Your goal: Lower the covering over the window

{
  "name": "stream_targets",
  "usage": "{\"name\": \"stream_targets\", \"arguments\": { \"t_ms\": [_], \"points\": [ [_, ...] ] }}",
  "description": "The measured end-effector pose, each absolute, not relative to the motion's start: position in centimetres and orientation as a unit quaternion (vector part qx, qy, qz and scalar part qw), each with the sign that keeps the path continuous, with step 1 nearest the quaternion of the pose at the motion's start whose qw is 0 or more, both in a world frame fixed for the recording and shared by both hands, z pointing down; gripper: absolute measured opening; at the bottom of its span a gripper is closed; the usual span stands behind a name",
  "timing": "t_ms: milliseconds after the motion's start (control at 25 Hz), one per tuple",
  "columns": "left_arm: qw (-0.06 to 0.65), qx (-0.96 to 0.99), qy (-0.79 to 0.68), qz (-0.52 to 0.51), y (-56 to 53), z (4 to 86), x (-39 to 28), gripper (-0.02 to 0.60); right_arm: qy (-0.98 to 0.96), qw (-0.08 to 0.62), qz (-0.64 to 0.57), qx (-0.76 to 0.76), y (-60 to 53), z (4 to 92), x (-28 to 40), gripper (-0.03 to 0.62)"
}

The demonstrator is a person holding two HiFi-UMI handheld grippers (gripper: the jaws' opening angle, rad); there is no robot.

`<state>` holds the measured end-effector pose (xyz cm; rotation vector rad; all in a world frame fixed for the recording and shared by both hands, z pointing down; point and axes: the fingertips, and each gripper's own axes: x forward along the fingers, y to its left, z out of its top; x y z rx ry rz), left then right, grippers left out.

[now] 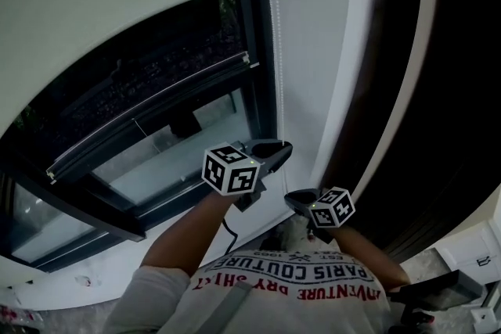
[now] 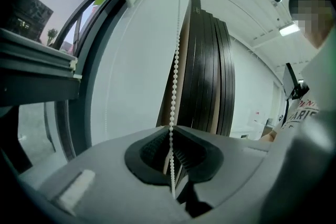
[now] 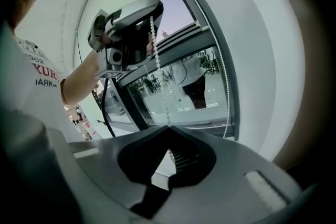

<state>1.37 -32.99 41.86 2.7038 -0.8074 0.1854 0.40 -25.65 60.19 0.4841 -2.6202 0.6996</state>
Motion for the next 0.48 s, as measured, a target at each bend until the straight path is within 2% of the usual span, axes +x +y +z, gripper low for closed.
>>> {"name": "stream_targets", "arguments": {
  "t_ms": [480],
  "points": [
    [0.177,0.943,-0.275,0.063,-29.9,44.2,1.0,0.017,-0.926,0.192,0.277,0.168,-23.1,62.5,0.1,0.003]
  ]
}}
